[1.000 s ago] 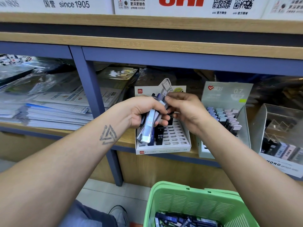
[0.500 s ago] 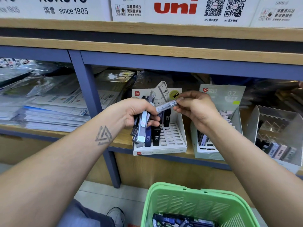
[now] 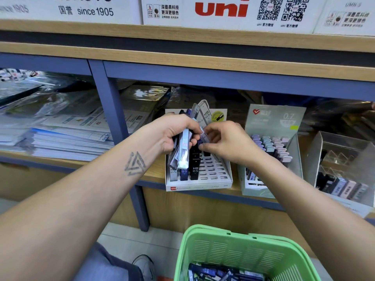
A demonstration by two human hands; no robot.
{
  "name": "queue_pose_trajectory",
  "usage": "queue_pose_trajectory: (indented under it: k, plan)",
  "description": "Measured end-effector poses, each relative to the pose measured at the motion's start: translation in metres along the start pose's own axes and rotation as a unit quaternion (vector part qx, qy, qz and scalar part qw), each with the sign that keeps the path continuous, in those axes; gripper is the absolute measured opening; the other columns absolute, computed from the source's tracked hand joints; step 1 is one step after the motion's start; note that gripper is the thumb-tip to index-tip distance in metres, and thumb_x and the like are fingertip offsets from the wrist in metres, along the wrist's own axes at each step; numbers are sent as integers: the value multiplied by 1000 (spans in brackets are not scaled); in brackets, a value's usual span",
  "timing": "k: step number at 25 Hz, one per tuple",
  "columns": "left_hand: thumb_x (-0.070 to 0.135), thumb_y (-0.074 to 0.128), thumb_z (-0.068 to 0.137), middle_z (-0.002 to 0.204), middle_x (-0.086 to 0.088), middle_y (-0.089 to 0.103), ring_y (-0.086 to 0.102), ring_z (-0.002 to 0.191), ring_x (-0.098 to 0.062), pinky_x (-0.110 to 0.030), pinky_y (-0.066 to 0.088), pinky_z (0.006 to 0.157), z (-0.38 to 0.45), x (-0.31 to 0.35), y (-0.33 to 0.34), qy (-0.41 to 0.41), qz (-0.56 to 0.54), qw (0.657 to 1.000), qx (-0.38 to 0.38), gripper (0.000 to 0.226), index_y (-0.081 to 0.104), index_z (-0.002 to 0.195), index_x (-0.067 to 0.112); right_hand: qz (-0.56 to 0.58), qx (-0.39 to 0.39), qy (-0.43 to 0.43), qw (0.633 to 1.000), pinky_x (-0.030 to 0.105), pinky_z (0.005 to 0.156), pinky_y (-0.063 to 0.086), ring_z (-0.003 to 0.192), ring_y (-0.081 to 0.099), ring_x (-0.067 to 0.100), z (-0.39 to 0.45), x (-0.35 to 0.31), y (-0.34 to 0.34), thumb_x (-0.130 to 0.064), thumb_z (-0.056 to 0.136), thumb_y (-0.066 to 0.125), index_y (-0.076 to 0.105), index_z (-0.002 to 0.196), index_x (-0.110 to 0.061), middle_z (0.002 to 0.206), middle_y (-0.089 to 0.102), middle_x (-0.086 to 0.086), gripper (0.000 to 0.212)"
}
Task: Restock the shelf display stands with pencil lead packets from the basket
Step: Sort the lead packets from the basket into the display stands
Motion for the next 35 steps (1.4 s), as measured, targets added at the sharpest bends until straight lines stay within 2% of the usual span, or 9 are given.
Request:
queue_pose_trajectory:
  k: [3, 5, 8, 12, 14, 18, 25, 29, 35]
  plan:
    - [2, 59, 92, 55, -8, 58, 53, 38, -12, -18, 46, 38, 0, 2, -5, 2, -16, 1000, 3, 12, 60, 80, 5, -57, 39, 1, 998, 37, 78, 55, 89, 65, 21, 6, 4, -6, -23, 88, 65, 72, 104, -21, 93, 72, -1, 18]
    - [1, 59, 92, 54, -8, 58, 54, 38, -13, -18, 47, 39, 0, 2, -14, 4, -25, 999, 23, 14, 58, 78, 6, -59, 76, 51, 994, 29, 72, 47, 93, 64, 25, 8, 20, -17, -11, 87, 60, 71, 112, -15, 98, 71, 5, 27]
    - [-1, 59, 91, 54, -9, 57, 53, 38, -14, -19, 47, 39, -1, 3, -26, 8, -28, 999, 41, 17, 57, 76, 6, -23, 72, 96, 992, 25, 59, 42, 78, 61, 21, 10, 41, -18, 1, 85, 62, 59, 124, -26, 94, 63, 5, 48]
    - [-3, 59, 90, 54, -10, 56, 53, 37, -15, -19, 46, 38, 1, 4, -35, 9, -18, 998, 53, 18, 56, 75, 4, -113, 86, 76, 987, 34, 75, 54, 87, 64, 30, 24, 48, -17, -22, 90, 71, 69, 106, -25, 91, 68, 5, 17]
    - [-3, 60, 91, 55, -10, 57, 53, 36, -14, -18, 46, 37, 2, 0, -35, 0, -7, 998, 58, 16, 57, 76, 4, -169, 83, 78, 979, 39, 79, 56, 90, 66, 31, 29, 50, -17, -29, 88, 74, 74, 96, -20, 93, 72, 7, 12]
    - [-5, 62, 89, 61, -12, 57, 54, 35, -13, -19, 45, 37, 6, -7, -28, -5, 3, 998, 62, 11, 59, 82, 3, -215, 97, 66, 969, 36, 75, 53, 90, 66, 35, 36, 50, -18, -14, 89, 71, 74, 96, -12, 95, 72, 14, 8]
    - [-3, 63, 88, 59, -11, 58, 55, 37, -15, -19, 46, 38, 12, -8, -21, -10, 23, 998, 57, 10, 59, 82, 4, -239, 49, 48, 969, 40, 78, 57, 87, 67, 36, 39, 49, -8, -7, 87, 66, 72, 93, -11, 90, 70, 15, 9]
    - [-4, 63, 88, 61, -11, 57, 54, 36, -15, -19, 45, 37, 13, -7, -19, -9, 26, 998, 54, 8, 59, 85, 3, -257, 27, 51, 965, 36, 77, 54, 89, 64, 37, 45, 49, -8, -10, 87, 67, 71, 92, -13, 95, 68, 15, 7]
    - [-4, 63, 89, 61, -12, 57, 54, 36, -14, -18, 44, 36, 15, -9, -17, -11, 30, 998, 53, 9, 58, 84, 3, -220, 22, 65, 973, 40, 81, 57, 88, 66, 34, 57, 64, -1, -11, 85, 70, 69, 93, -13, 95, 68, 12, 8]
Point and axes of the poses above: each hand's wrist, its own z-axis towards the middle knuckle, its own y-axis out of the palm, x = y × z, the point moved 10 cm from there along z, towards the middle knuckle
